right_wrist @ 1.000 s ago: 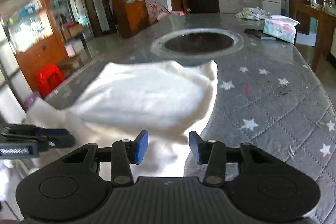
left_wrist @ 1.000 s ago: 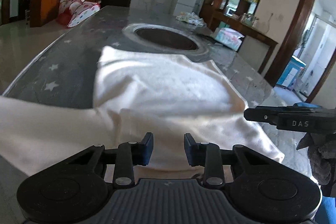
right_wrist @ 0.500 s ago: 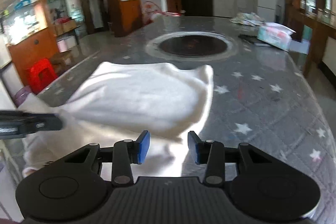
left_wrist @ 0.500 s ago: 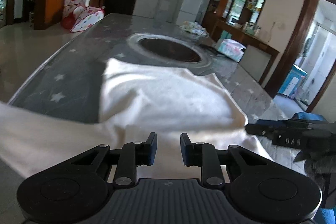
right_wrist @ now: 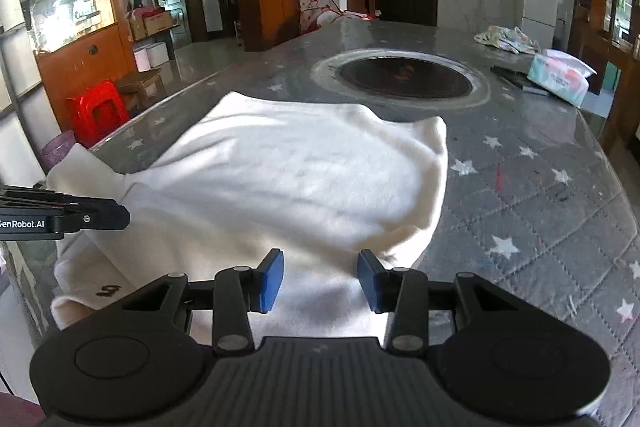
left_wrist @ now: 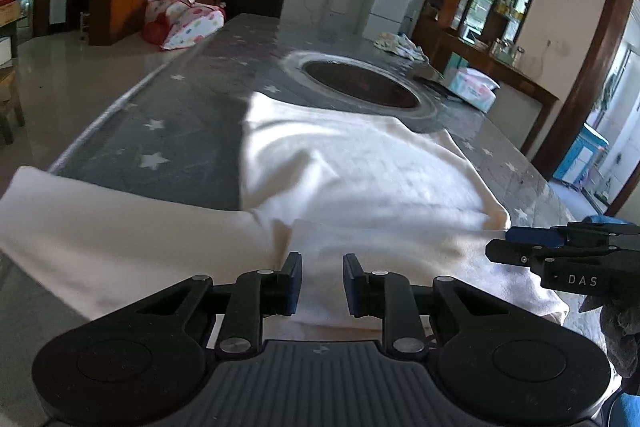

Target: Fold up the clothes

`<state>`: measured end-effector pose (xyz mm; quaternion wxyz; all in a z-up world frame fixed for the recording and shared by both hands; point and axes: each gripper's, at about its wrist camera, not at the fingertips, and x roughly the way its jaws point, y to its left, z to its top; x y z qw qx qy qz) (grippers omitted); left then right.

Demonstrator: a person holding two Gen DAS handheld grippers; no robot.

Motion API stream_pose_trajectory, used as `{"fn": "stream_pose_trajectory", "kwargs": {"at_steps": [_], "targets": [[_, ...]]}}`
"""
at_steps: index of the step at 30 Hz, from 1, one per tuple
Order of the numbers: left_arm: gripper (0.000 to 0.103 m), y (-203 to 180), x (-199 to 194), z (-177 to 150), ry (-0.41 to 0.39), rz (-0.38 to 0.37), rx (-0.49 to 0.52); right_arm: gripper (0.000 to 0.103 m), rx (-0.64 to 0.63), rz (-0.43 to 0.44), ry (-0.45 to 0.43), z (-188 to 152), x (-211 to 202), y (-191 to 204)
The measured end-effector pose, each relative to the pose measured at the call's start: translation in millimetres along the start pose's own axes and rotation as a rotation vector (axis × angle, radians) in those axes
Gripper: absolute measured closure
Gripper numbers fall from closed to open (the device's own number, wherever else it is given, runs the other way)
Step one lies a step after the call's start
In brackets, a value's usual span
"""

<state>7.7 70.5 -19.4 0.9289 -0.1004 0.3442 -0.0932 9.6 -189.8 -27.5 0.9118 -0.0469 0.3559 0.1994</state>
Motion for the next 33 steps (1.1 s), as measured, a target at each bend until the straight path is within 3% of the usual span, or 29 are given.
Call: {"fn": "stream_pose_trajectory", "kwargs": {"at_steps": [5,10,16,24,31,32,33], "targets": [[0.072,15,-12,2,-0.022,0.031,-0.049,0.057,-0.030,0.015,-0.004,2,1,10],[0.069,42,-19,6,-0.053,0.124,-0.125,0.057,-0.077,0.051,-0.009,5,2,24],[0.059,87,-30,7,-0.097,0.290,-0.270,0.053,-0.151,0.075,0.017,0,10,45],[0.043,137,-32,8,-0.160,0.535,-0.372,0.049,-0.108,0.055,-0.036,8,-6,33],[0.046,176,-24,8,-0.161,0.446,-0.532,0.045,-0.084,0.025,-0.064,11,-15,25],[0.054,179,-24,7,-0.164,0.429,-0.551,0.045,-0.081,0.021,-0.067,11,-16,24],[0.055,182,-25,5,-0.166,0.422,-0.569,0.045,-0.078,0.018,-0.070,11,-16,23]]}}
